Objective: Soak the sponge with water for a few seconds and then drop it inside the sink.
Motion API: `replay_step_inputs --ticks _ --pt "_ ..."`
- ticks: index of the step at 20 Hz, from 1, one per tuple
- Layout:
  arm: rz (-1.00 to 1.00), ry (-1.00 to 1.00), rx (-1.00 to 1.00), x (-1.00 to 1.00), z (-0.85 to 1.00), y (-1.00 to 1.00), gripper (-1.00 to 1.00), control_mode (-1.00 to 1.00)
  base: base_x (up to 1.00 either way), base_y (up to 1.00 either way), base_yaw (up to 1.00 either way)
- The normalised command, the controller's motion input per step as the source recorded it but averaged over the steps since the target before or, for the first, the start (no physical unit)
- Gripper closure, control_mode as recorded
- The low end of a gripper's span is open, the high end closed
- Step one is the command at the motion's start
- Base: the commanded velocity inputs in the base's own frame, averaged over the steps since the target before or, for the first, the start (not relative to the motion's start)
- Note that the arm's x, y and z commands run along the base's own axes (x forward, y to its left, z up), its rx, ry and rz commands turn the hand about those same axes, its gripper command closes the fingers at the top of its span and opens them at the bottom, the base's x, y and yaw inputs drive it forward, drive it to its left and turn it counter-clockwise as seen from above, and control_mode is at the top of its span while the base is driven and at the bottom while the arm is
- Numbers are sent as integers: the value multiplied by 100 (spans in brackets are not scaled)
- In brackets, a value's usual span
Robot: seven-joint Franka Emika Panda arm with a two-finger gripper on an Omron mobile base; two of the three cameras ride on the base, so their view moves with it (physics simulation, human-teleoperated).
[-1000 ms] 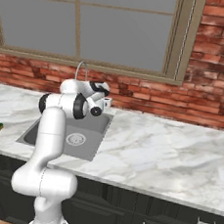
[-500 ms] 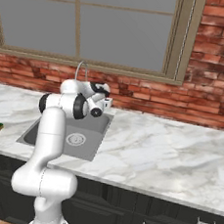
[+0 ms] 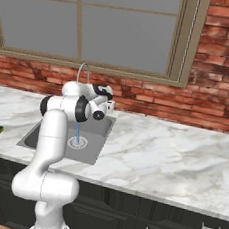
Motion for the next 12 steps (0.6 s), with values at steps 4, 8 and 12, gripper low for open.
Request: replay_step_inputs --ticks 4,8,12 --pt "-2 9 -3 16 -30 -16 -100 -100 0 0 0" --pt "-1 10 -3 18 -32 -14 -100 -100 0 0 0" --pt "0 6 -1 6 -12 -24 -100 -100 0 0 0"
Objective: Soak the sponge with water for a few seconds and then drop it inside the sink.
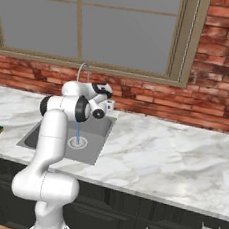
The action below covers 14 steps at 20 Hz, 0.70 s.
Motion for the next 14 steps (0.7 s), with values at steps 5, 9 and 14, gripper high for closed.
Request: replay_step_inputs --ticks 5,9,14 --pt "0 0 1 0 0 -37 -100 -100 0 0 0" --pt "-1 0 4 0 0 -39 -100 -100 0 0 0" --pt "-2 3 0 0 0 -40 -100 -100 0 0 0"
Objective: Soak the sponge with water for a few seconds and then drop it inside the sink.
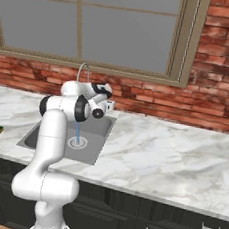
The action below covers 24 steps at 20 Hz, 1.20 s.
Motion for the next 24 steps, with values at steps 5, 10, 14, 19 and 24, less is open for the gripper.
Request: replay_step_inputs --ticks 5,10,14,19,24 --pt "0 0 1 0 12 -32 -100 -100 0 0 0" --pt "0 0 4 0 27 -20 -100 -100 0 0 0" --pt "0 0 4 0 22 -20 -100 -100 0 0 0" --pt "0 0 1 0 23 -24 -100 -100 0 0 0" --pt "0 0 1 -15 18 -21 -100 -100 0 0 0"
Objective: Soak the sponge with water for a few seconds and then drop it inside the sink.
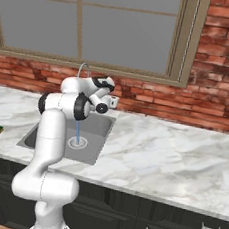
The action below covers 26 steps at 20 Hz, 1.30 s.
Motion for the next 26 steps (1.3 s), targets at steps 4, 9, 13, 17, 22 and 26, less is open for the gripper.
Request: replay_step_inputs --ticks 4,9,13,17,22,26 --pt "0 0 2 -25 22 -25 -100 -100 0 0 0" --pt "0 5 0 -41 9 -30 -100 -100 0 0 0" --pt "0 9 0 -51 13 -28 -100 -100 0 0 0" --pt "0 7 0 -41 14 -27 -100 -100 0 0 0" --pt "0 2 0 -27 26 -20 -100 -100 0 0 0" --pt "0 4 0 -30 22 -13 -100 -100 0 0 0"
